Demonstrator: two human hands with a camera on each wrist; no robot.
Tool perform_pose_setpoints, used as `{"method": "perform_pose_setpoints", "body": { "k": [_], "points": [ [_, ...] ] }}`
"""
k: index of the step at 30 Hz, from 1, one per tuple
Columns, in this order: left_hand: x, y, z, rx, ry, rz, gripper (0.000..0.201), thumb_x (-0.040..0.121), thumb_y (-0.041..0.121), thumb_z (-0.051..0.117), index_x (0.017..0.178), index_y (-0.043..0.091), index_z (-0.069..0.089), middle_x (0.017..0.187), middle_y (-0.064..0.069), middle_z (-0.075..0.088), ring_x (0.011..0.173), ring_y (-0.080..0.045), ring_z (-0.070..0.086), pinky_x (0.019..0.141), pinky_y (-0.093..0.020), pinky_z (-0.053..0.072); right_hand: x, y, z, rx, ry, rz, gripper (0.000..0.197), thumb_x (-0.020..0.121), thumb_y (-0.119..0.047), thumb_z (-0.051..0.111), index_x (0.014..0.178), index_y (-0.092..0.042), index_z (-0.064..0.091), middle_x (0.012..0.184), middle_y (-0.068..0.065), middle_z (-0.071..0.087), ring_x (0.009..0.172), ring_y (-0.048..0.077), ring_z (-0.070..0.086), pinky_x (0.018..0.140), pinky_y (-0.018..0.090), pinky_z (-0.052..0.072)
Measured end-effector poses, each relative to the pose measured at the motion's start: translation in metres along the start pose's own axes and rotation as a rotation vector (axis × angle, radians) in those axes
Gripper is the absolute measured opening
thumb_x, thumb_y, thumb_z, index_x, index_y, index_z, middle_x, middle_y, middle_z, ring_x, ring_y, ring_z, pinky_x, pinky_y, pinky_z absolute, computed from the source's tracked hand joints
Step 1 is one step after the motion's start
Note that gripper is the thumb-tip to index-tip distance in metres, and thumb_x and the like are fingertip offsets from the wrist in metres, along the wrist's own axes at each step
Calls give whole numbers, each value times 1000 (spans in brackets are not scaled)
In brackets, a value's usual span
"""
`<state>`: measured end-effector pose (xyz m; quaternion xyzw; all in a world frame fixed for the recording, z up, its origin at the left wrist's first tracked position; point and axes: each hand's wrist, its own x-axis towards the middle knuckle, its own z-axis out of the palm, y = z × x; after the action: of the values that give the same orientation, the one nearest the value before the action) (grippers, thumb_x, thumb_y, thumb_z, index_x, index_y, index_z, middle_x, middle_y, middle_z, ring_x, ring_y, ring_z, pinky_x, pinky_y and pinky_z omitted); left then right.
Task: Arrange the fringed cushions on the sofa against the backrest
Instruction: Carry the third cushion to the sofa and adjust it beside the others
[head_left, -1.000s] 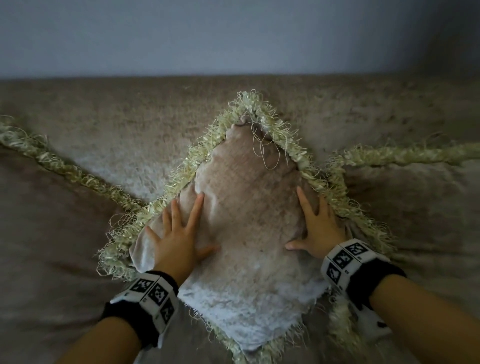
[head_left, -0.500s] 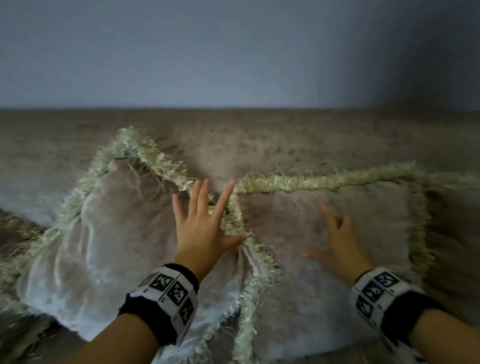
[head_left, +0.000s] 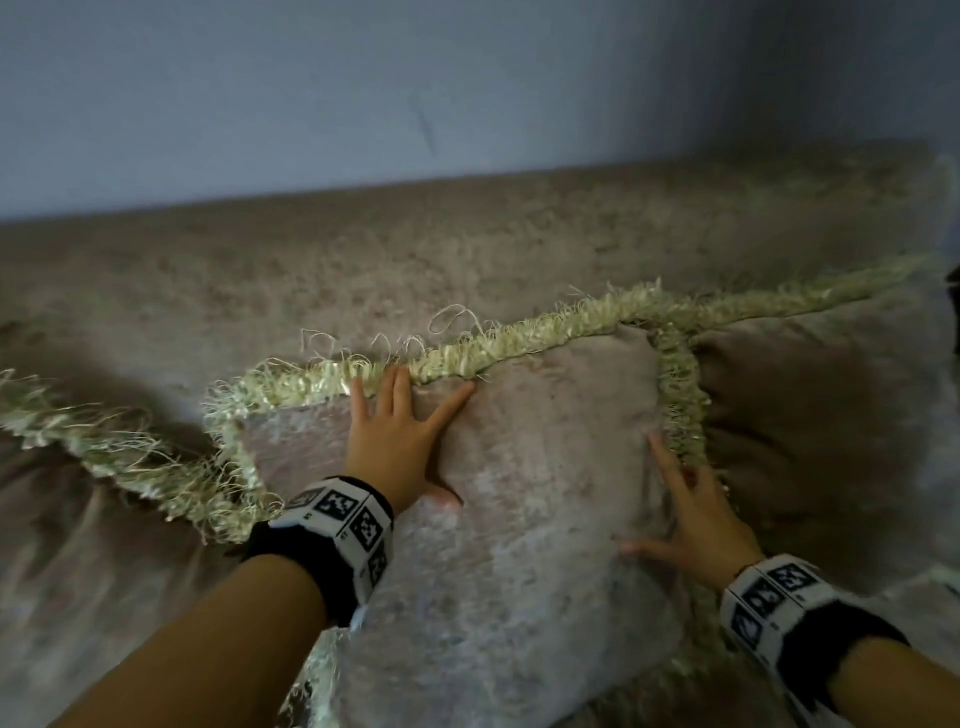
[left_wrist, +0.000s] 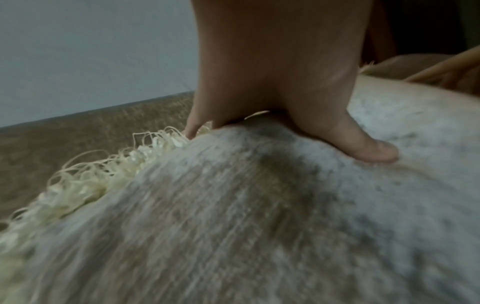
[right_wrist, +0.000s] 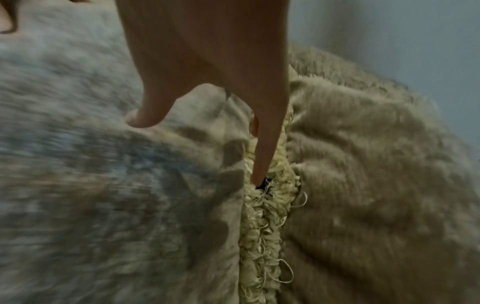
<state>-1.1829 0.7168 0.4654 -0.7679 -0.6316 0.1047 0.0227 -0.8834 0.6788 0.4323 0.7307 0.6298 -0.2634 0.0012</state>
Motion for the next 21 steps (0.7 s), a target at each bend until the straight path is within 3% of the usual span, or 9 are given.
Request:
{"method": "perform_pose_setpoints", "body": {
  "k": [6, 10, 12, 14, 17, 21],
  "points": [
    [24, 1, 9, 96, -18, 12, 128, 42, 87, 54, 129, 44, -28, 134, -17, 37, 126, -32, 33, 111, -50, 18, 46, 12, 18, 222, -41, -42, 134, 54, -47, 86, 115, -63, -32, 154, 12, 8, 140, 35, 24, 113, 52, 28],
    [33, 1, 18, 119, -37, 3, 133, 39, 88, 53, 145, 40, -11, 131, -13, 37, 121, -30, 34, 107, -42, 23, 71, 18, 32, 388, -63, -68, 148, 36, -54, 90, 120, -66, -32, 156, 7, 10, 142, 32, 23, 112, 54, 27],
    [36, 1, 21, 140, -38, 0, 131, 39, 89, 51, 146, 40, -6, 130, -13, 36, 119, -30, 35, 106, -40, 25, 81, 24, 42, 480, -63, -120, 150, 25, -67, 85, 123, -69, -28, 156, 2, 16, 141, 27, 26, 112, 54, 30],
    [37, 2, 22, 158, -33, 1, 130, 39, 89, 49, 147, 40, -5, 128, -12, 37, 117, -29, 36, 103, -39, 28, 87, 26, 51, 538, -44, -171, 148, 23, -71, 82, 126, -69, -24, 157, -5, 15, 142, 22, 26, 113, 53, 29],
    [38, 2, 24, 154, -21, -4, 130, 40, 89, 49, 147, 39, -4, 127, -12, 38, 116, -29, 38, 100, -38, 31, 88, 24, 56, 589, 29, -195, 151, 21, -74, 80, 138, -58, -14, 157, -13, 8, 143, 17, 20, 115, 50, 26],
    [35, 3, 24, 108, -10, -3, 127, 41, 86, 53, 147, 39, -1, 123, -11, 43, 113, -27, 42, 96, -36, 34, 77, 21, 56, 662, 72, -202, 153, 22, -68, 83, 146, -44, -3, 157, -13, 14, 140, 11, 23, 113, 41, 28]
  ]
}}
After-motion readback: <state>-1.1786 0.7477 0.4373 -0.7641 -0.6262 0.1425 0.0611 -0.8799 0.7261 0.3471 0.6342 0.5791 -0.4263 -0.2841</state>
